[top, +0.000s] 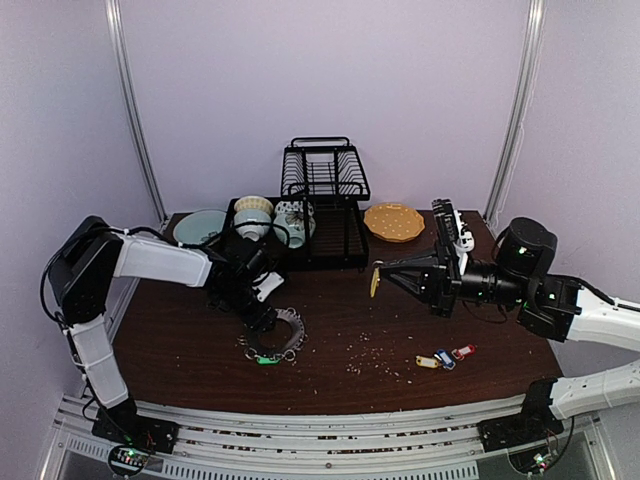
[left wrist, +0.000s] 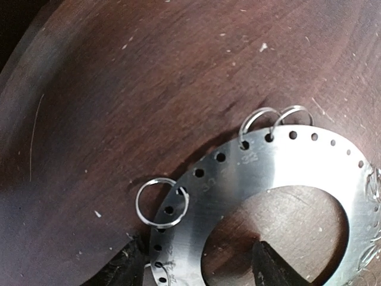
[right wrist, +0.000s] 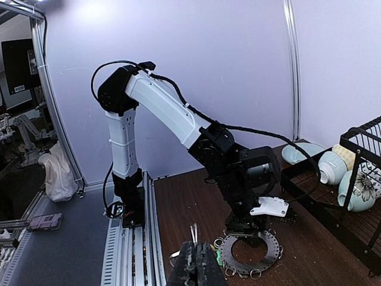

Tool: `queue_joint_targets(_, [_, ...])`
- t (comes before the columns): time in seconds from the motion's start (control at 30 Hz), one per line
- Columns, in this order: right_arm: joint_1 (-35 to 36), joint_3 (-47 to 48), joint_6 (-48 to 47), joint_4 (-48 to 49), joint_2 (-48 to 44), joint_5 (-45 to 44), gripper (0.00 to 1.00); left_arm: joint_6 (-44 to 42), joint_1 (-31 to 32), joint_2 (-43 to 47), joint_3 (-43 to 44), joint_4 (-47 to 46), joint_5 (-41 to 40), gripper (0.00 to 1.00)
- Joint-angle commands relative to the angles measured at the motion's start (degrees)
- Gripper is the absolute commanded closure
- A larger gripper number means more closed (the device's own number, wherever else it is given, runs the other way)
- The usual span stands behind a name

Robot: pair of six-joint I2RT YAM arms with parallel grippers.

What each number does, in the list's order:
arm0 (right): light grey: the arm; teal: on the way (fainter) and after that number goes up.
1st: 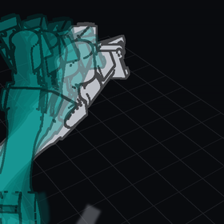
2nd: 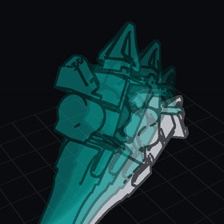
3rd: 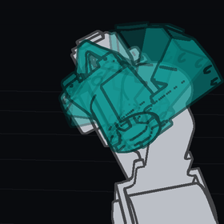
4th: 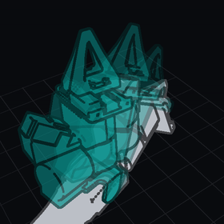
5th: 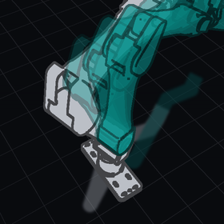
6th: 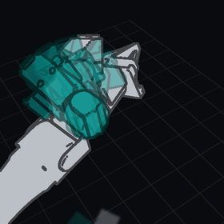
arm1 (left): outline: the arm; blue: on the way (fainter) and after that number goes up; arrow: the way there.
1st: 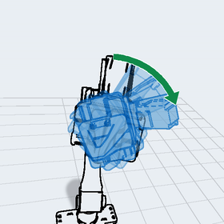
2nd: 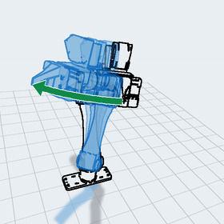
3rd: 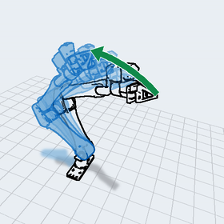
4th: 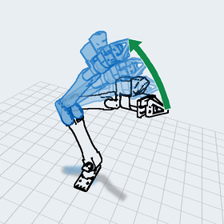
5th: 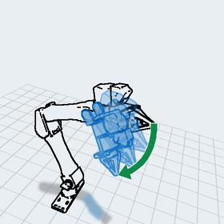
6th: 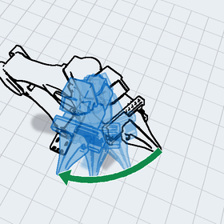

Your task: Put the keys on the keyring

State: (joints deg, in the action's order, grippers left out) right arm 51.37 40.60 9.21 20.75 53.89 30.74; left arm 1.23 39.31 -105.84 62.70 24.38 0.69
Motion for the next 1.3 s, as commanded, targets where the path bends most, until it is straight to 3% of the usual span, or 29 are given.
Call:
queue_joint_targets(0.0, [-0.32,0.47,-0.03,1.45,-0.56,0.58,1.0,-7.21,-0.61,-1.44,4.34,2.37,3.3,0.3])
queue_joint_targets(0.17, [-0.39,0.36,-0.21,0.09,-1.83,-0.49,1.0,-7.98,-5.05,-3.45,12.0,3.66,7.96,0.33])
queue_joint_targets(0.3, [-0.33,0.05,-0.68,-0.53,-2.58,-1.07,1.0,-9.4,-6.31,-4.32,15.57,6.86,7.67,0.46])
queue_joint_targets(0.4, [-0.39,0.09,-0.91,-0.41,-2.18,-1.02,1.0,-12.95,-7.77,-5.36,18.23,9.91,13.57,0.53])
queue_joint_targets(0.5, [-0.39,0.33,-0.91,-0.59,-1.79,-0.45,1.0,-29.8,-8.22,-2.72,14.94,10.68,20.85,0.54])
queue_joint_targets(0.6, [-0.49,0.51,-1.1,-0.97,-1.92,-0.09,1.0,-50.01,-8.51,1.36,8.82,7.49,16.57,0.49])
queue_joint_targets(0.77, [-0.5,0.4,-1.19,-0.89,-2.37,-0.07,1.0,-63.47,-9.38,1.31,5.85,2.83,13.61,0.46])
queue_joint_targets(0.9, [-0.52,0.1,-1.13,-0.71,-2.38,-0.16,1.0,-65.14,-9.25,-0.6,4.44,-1.59,13.24,0.46])
queue_joint_targets(1.03, [-0.55,0.11,-1.2,-1.04,-2.31,-0.39,1.0,-64.83,-9.17,-2.23,4.06,-3.9,12.89,0.55])
queue_joint_targets(1.27, [-0.62,-0.54,-0.71,0.3,-1.65,-0.28,1.0,-65.36,-7.88,-4.18,4.11,-4.86,11.71,0.59])
